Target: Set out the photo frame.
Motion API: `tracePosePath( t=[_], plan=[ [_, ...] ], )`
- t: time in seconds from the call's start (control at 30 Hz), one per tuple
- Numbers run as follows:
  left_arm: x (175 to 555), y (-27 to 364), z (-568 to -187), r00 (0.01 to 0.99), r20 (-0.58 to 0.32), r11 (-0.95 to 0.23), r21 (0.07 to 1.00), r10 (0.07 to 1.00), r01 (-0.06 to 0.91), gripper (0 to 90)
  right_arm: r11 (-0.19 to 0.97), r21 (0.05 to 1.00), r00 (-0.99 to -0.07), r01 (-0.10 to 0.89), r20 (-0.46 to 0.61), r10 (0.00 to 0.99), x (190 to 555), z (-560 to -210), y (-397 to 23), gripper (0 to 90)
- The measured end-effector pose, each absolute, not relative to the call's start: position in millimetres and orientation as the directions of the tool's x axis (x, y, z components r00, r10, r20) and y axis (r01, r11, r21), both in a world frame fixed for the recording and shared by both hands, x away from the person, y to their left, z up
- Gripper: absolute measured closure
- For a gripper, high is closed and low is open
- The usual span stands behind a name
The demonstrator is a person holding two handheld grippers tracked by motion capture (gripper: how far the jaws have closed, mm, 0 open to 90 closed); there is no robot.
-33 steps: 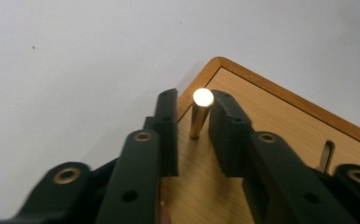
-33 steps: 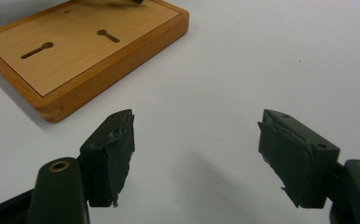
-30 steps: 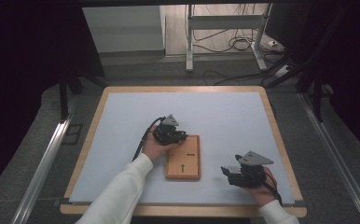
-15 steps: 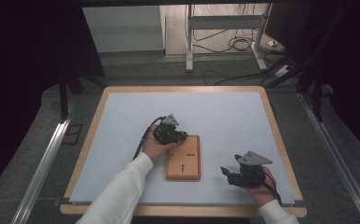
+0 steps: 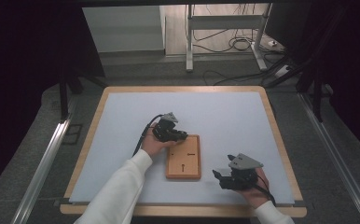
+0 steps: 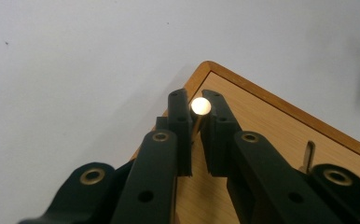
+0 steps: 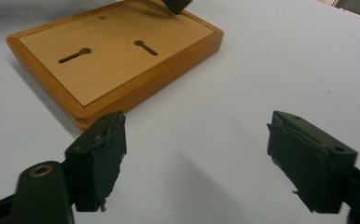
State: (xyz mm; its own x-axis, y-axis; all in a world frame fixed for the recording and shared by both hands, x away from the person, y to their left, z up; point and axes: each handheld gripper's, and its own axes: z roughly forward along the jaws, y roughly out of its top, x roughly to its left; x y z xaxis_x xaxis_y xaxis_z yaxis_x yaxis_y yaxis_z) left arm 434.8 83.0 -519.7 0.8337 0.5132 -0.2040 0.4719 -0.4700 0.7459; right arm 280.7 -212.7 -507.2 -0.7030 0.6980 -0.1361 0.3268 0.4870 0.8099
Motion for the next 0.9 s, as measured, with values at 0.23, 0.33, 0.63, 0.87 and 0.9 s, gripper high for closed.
tracePosePath(
  t=[0.23, 0.33, 0.63, 0.87, 0.9],
  plan=[
    [440.9, 84.0, -518.6, 0.833, -0.232, -0.472, 0.733, 0.503, 0.489, 83.4, 0.548, 0.792, -0.723, 0.269, -0.209, 0.658, 274.2, -509.4, -182.9, 12.0],
    [444.3, 85.0, -518.6, 0.833, -0.251, -0.47, 0.729, 0.494, 0.498, 83.2, 0.584, 0.777, -0.738, 0.237, -0.248, 0.628, 271.4, -510.8, -168.7, 11.4],
    [451.6, 87.1, -518.6, 0.827, -0.293, -0.463, 0.717, 0.48, 0.522, 83.2, 0.711, 0.688, -0.767, 0.148, -0.374, 0.522, 268.9, -521.8, -136.1, 11.4],
    [453.3, 87.2, -518.5, 0.826, -0.3, -0.463, 0.713, 0.478, 0.527, 83.2, 0.78, 0.618, -0.716, 0.099, -0.5, 0.487, 272.9, -529.5, -116.1, 13.9],
    [453.1, 87.1, -518.2, 0.824, -0.296, -0.462, 0.713, 0.484, 0.527, 83.3, 0.781, 0.618, -0.714, 0.092, -0.506, 0.484, 274.3, -529.2, -115.4, 14.1]
  ],
)
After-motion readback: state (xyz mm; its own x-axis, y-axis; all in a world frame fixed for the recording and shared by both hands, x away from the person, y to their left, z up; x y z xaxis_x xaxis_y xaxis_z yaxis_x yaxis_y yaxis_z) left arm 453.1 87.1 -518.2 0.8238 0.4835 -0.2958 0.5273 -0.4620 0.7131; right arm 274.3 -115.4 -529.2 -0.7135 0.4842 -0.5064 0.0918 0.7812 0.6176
